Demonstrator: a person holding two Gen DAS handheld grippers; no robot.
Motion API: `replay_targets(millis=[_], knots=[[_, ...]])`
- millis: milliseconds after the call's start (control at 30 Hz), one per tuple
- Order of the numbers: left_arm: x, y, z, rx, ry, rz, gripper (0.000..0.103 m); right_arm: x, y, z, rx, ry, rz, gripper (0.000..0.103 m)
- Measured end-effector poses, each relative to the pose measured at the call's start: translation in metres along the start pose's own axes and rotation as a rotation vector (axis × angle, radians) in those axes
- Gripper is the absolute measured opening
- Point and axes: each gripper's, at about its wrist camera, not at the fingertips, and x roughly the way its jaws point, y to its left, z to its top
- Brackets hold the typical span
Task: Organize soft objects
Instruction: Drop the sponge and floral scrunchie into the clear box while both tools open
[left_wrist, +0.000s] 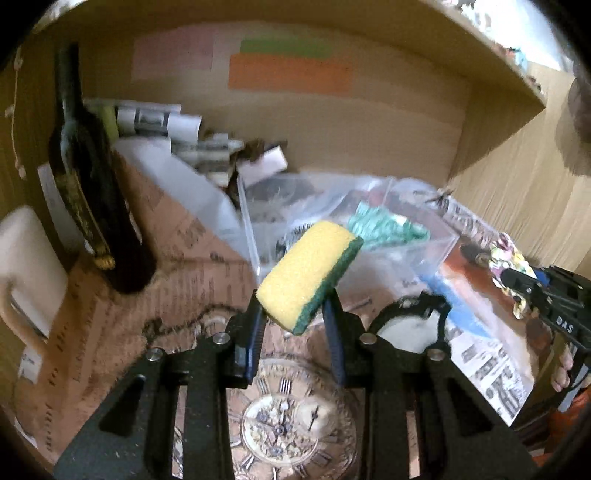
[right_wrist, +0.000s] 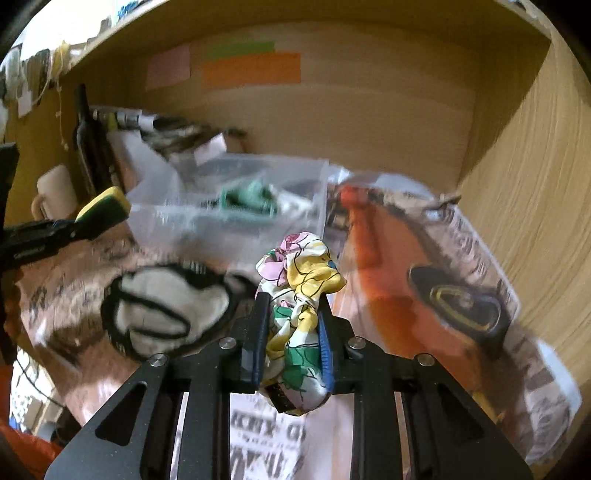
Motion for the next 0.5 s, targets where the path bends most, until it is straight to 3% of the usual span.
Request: replay_targets(millis=[233,500], knots=[[0.002,-0.004,0.03,0.015,-0.06,-0.008,0.031,-0.001,-0.005,0.039,0.005,-0.112,0.018,0.021],[0.029,-0.01,0.059,0.024,-0.049,-0.032,0.031,0.01,-0.002,0.075,-0.016,-0.176,0.057,0.022]])
